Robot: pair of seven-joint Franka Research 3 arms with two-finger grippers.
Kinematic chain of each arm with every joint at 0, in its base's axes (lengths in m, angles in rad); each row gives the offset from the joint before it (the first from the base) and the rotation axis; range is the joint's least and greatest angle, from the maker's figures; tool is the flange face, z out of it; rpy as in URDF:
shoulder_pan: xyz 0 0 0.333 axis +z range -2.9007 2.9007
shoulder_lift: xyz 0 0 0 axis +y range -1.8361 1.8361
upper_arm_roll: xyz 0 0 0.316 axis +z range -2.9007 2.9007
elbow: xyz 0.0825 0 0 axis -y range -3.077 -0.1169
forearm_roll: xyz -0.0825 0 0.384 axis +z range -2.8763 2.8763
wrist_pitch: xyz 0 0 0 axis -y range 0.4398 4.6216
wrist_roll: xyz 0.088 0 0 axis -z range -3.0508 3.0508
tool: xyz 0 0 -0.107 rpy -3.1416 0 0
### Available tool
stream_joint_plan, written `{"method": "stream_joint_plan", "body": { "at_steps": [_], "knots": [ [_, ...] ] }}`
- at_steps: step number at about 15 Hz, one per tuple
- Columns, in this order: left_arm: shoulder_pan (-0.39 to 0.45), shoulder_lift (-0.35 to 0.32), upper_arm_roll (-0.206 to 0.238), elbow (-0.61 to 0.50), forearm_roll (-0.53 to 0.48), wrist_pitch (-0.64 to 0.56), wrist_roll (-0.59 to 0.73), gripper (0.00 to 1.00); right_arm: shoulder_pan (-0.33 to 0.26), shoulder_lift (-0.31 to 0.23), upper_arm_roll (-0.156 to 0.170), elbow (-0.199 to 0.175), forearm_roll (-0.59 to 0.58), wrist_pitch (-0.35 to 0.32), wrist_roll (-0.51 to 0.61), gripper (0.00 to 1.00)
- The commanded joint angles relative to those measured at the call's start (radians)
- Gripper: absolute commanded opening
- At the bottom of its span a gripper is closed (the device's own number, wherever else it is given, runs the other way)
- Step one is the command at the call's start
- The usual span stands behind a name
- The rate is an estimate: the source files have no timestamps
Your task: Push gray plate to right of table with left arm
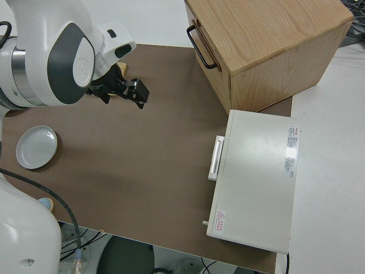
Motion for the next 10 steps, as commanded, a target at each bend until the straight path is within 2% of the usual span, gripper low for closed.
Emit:
{"method": "stream_joint_plan", "body": {
  "at_steps": [1, 4, 6, 10],
  "knots": [
    [-0.001, -0.02, 0.005, -0.069, -0.008, -0.01, 0.01, 0.99, -0.024, -0.027, 0.014, -0.027, 0.021, 0.0, 0.01, 0.996],
    [-0.006, -0.048, 0.03, -0.163, -0.048, 0.022, 0.013, 0.97, -0.024, -0.027, 0.014, -0.027, 0.021, 0.0, 0.01, 0.996],
    [-0.007, -0.08, 0.047, -0.269, -0.088, 0.093, 0.015, 0.96, -0.024, -0.027, 0.014, -0.027, 0.021, 0.0, 0.01, 0.996],
    [-0.027, -0.126, 0.045, -0.424, -0.093, 0.203, 0.015, 0.94, -0.024, -0.027, 0.014, -0.027, 0.021, 0.0, 0.01, 0.996]
  ]
}}
